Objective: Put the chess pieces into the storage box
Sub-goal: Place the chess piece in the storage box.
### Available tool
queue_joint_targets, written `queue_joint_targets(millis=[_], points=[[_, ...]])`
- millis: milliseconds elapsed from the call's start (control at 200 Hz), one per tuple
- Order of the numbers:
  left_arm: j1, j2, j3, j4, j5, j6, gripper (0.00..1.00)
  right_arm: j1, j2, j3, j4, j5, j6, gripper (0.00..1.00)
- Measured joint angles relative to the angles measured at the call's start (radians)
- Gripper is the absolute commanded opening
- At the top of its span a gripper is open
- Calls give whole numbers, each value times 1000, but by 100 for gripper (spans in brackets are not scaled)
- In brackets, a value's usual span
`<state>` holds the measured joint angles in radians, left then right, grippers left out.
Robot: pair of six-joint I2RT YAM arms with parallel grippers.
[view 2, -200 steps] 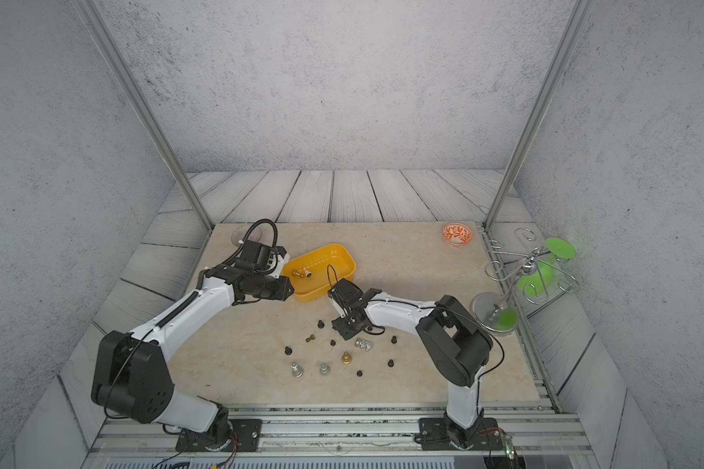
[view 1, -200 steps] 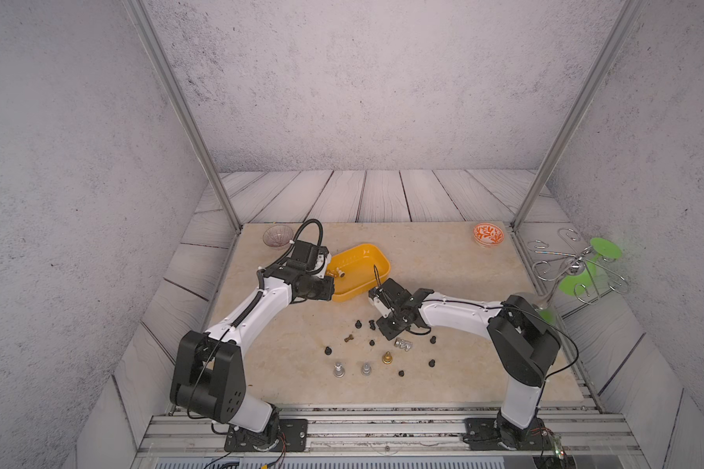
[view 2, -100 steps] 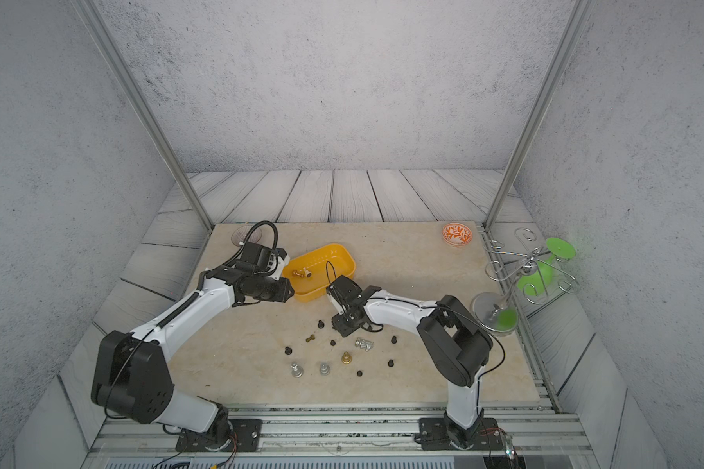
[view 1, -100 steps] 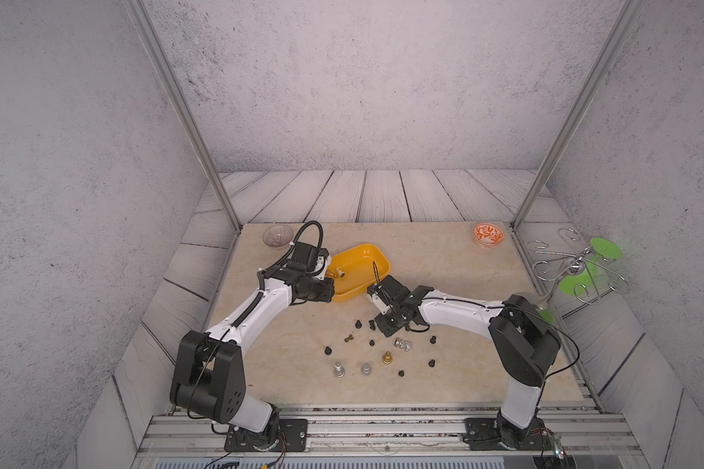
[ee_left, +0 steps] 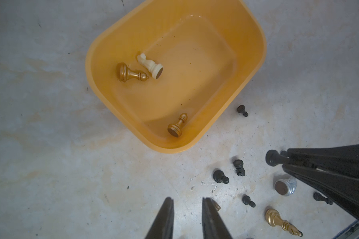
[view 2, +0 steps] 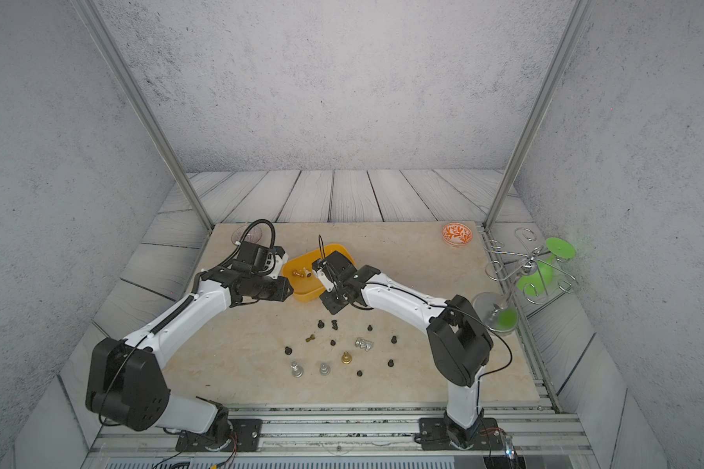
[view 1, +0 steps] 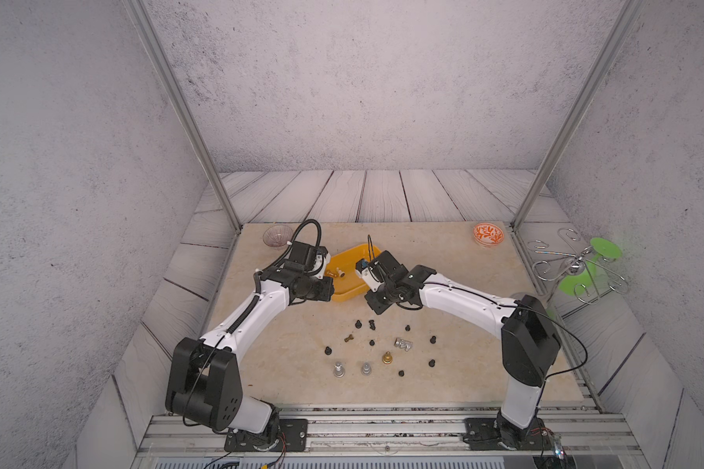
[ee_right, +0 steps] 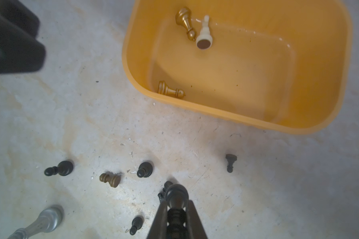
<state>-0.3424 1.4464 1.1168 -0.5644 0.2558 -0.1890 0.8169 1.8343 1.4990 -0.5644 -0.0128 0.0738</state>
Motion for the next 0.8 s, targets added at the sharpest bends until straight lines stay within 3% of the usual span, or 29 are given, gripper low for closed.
queue_joint_targets(millis=[410,801], points=[[0,-57,-39,-8,-9,-3,28,-48,156,303,-26,-49,-71,13],[0,-98,-89,-8,-12,-19,28,-55,326,470,-55,-91,-72,14]])
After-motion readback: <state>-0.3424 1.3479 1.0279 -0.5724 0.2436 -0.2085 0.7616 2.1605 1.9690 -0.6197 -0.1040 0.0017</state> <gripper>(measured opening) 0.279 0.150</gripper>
